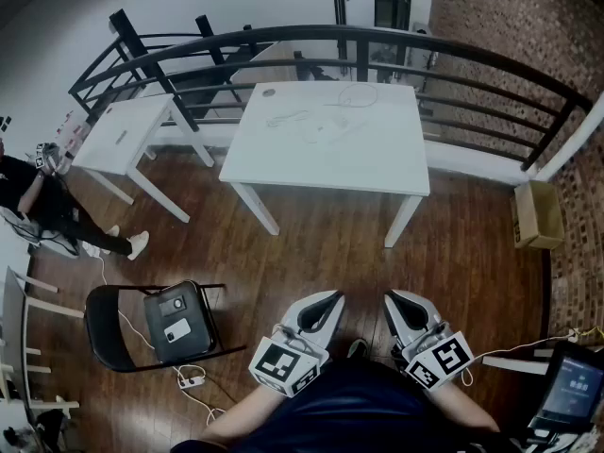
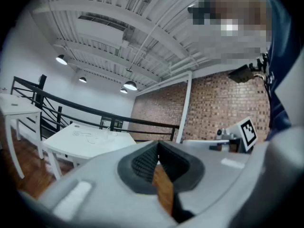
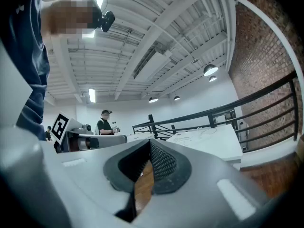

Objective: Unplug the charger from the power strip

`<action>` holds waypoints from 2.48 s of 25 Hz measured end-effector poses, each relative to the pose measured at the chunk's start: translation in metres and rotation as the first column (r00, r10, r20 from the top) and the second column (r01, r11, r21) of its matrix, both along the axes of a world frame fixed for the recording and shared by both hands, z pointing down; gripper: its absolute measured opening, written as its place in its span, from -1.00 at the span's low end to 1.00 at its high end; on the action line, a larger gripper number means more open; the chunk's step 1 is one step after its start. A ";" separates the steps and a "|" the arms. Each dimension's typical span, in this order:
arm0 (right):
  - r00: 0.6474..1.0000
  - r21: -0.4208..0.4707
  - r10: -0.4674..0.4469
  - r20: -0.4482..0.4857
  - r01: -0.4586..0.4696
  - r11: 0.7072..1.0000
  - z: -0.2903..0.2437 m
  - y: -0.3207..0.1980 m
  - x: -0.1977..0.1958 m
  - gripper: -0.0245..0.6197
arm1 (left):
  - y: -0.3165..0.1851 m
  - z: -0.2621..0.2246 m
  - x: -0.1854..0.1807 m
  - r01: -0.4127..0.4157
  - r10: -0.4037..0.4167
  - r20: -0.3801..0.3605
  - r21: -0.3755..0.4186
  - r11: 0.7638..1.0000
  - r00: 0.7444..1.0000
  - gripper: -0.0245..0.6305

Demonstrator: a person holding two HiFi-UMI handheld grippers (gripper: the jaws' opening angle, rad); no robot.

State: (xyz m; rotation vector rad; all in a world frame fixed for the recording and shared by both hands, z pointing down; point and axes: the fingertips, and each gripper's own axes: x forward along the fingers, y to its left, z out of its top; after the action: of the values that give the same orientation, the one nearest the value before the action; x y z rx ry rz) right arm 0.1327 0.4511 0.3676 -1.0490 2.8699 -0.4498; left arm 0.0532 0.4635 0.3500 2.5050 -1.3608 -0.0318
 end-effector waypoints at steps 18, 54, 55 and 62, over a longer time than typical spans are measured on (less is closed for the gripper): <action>0.995 -0.056 0.092 -0.035 -0.093 0.994 0.026 -0.084 0.022 -0.89 | -0.074 0.023 0.011 -0.027 0.027 -0.008 -0.011 1.000 1.000 -0.91; 0.984 -0.124 0.127 -0.123 -0.142 0.982 0.047 -0.368 -0.112 -0.89 | -0.371 0.061 -0.142 0.013 -0.012 0.026 -0.034 0.999 1.000 -0.91; 0.986 -0.126 0.117 -0.120 -0.132 0.983 0.048 -0.381 -0.109 -0.89 | -0.382 0.066 -0.140 0.028 -0.026 0.040 -0.045 0.999 0.999 -0.91; 0.987 -0.156 0.064 -0.149 -0.088 0.984 0.063 -0.471 -0.083 -0.61 | -0.458 0.082 -0.124 0.111 -0.103 0.116 -0.062 0.992 0.988 -0.72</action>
State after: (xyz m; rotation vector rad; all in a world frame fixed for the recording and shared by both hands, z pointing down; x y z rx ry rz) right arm 0.0494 -0.0195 0.4302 -1.2617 2.9447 -0.6380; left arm -0.0708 0.0052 0.4325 2.4077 -1.5132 0.1330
